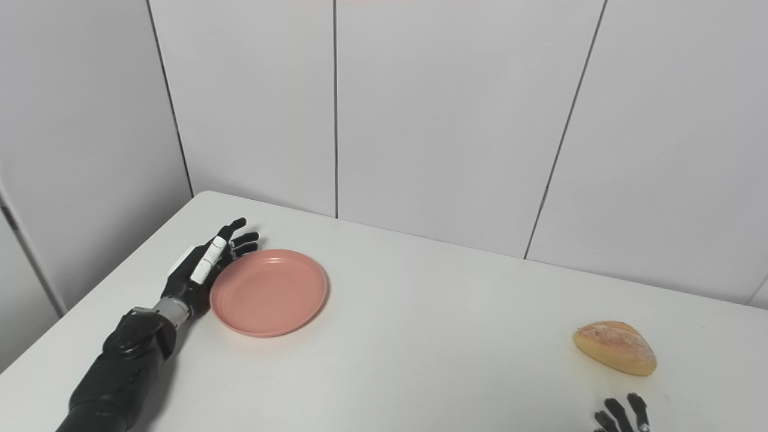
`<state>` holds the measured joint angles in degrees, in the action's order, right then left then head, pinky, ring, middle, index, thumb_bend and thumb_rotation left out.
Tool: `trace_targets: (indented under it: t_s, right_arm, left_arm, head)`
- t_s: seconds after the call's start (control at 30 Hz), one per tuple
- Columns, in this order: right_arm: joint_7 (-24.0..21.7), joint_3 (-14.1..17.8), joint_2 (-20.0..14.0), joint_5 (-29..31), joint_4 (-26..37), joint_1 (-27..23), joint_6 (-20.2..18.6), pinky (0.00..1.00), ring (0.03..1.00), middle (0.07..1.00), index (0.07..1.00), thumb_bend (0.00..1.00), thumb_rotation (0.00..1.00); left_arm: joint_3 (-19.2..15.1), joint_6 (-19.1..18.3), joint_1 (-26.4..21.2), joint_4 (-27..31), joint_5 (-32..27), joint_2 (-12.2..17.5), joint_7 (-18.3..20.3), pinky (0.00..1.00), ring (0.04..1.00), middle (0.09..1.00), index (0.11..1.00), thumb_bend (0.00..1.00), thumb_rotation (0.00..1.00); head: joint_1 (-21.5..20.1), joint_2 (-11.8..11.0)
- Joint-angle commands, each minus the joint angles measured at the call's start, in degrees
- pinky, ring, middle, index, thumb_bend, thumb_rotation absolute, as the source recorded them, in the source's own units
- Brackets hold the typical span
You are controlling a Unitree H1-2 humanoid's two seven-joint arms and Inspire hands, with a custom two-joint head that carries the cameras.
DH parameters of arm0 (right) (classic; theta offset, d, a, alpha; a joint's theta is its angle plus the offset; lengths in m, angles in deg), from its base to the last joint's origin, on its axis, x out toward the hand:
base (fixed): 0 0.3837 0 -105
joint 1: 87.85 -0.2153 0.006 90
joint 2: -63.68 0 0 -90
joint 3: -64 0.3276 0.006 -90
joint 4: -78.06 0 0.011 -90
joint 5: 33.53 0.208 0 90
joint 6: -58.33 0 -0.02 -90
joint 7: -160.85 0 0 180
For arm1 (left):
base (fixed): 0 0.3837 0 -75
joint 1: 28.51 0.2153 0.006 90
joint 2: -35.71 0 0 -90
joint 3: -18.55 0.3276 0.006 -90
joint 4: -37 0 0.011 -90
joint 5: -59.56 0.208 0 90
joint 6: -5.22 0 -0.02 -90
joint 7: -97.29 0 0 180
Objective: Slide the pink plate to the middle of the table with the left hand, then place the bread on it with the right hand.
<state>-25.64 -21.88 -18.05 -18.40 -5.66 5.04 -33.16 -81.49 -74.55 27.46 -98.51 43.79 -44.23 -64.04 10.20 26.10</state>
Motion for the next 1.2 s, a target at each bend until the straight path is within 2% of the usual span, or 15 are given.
trace_targets:
  t_s: [0.0, 0.13, 0.4, 0.53, 0.67, 0.9, 1.17]
  right_arm:
    - [-0.41, -0.80, -0.05, -0.45, -0.10, 1.17, -2.79, 0.93, 0.916, 0.929, 0.992, 0.78, 1.00]
    - [-0.33, -0.80, 0.08, -0.29, 0.01, 1.11, -3.17, 0.92, 0.914, 0.926, 0.987, 0.79, 1.00]
    - [-0.19, -1.05, 0.22, -0.68, -0.37, 0.88, -2.68, 0.92, 0.913, 0.921, 0.986, 0.78, 1.00]
    - [0.06, -1.23, 0.31, -0.87, -0.26, 0.93, -2.66, 0.91, 0.907, 0.918, 0.984, 0.79, 1.00]
    - [-0.03, -1.37, 0.32, -0.64, -0.38, 0.93, -2.52, 0.91, 0.905, 0.918, 0.980, 0.80, 1.00]
    - [-0.01, -1.73, 0.19, -0.79, -0.18, 1.00, -2.56, 0.91, 0.905, 0.920, 0.983, 0.80, 1.00]
    - [0.53, -2.33, 0.57, -1.59, 0.70, 1.19, -2.99, 0.90, 0.900, 0.911, 0.981, 0.83, 1.00]
  left_arm:
    - [0.53, -1.08, -0.50, 2.46, 0.46, -0.76, 0.21, 0.82, 0.862, 0.847, 0.899, 1.00, 0.80]
    - [0.34, -4.78, 0.96, 6.93, -0.06, -2.21, -0.73, 0.87, 0.875, 0.863, 0.898, 0.94, 0.81]
    - [-0.45, -9.38, 2.26, 11.42, 0.08, -4.77, -4.31, 0.88, 0.862, 0.847, 0.889, 0.94, 0.79]
    - [-0.97, -9.71, 2.88, 12.35, 0.02, -6.36, -6.42, 0.88, 0.855, 0.841, 0.897, 0.93, 0.77]
    - [-1.39, -7.10, 2.95, 11.16, 0.33, -7.91, -7.89, 0.87, 0.851, 0.822, 0.953, 0.95, 0.75]
    - [-0.31, -6.89, 4.31, 13.93, 2.18, -10.19, -9.94, 0.86, 0.857, 0.832, 0.986, 0.95, 0.77]
    - [-0.02, -10.70, 5.82, 19.54, 2.05, -13.13, -11.46, 0.84, 0.853, 0.825, 1.000, 0.95, 0.75]
  head:
    - [0.02, 0.14]
    - [0.02, 0.16]
    - [-0.26, 0.07]
    - [-0.50, 0.26]
    - [-0.76, 0.45]
    - [-1.11, 0.76]
    - [-2.16, 1.35]
